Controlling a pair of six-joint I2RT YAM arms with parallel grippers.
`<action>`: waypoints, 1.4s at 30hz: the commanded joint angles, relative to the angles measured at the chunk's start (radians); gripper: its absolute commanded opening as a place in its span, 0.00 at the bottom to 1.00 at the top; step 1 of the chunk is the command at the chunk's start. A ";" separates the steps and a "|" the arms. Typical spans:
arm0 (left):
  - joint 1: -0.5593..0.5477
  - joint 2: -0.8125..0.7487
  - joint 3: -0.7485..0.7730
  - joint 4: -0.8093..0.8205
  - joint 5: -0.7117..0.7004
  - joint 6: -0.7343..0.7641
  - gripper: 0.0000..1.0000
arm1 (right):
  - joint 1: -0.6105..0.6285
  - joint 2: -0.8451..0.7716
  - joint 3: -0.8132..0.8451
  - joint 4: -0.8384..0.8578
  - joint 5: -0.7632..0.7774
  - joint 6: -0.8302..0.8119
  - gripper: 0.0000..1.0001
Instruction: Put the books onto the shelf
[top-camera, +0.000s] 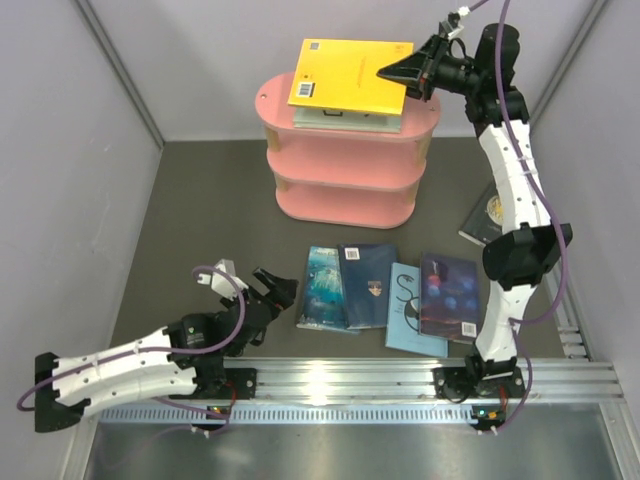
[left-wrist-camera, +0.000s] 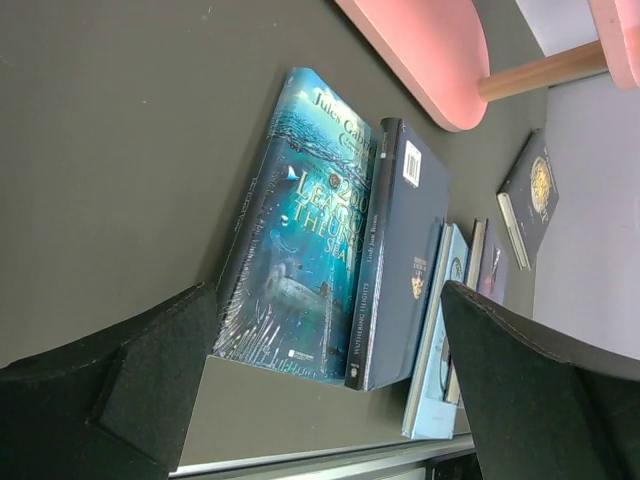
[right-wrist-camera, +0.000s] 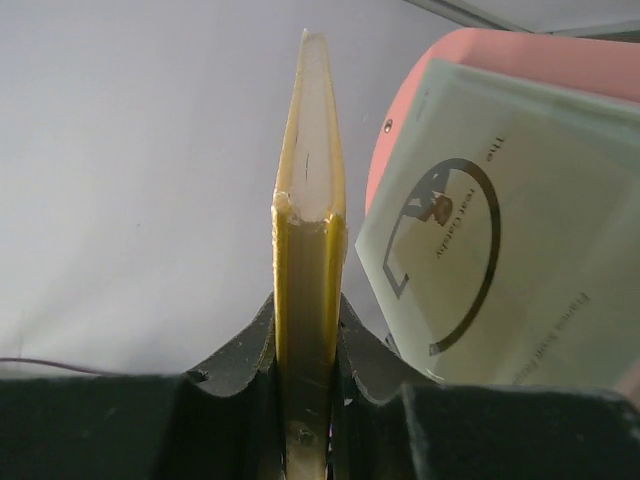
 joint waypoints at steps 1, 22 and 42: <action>0.000 0.014 -0.012 0.070 -0.003 -0.006 0.98 | -0.041 -0.085 0.010 0.147 -0.093 0.021 0.00; 0.000 0.060 -0.074 0.125 -0.016 -0.020 0.98 | -0.039 -0.018 -0.110 0.153 -0.051 -0.038 0.10; 0.001 0.011 -0.103 0.099 -0.031 -0.029 0.98 | -0.042 -0.027 -0.129 -0.023 0.147 -0.226 1.00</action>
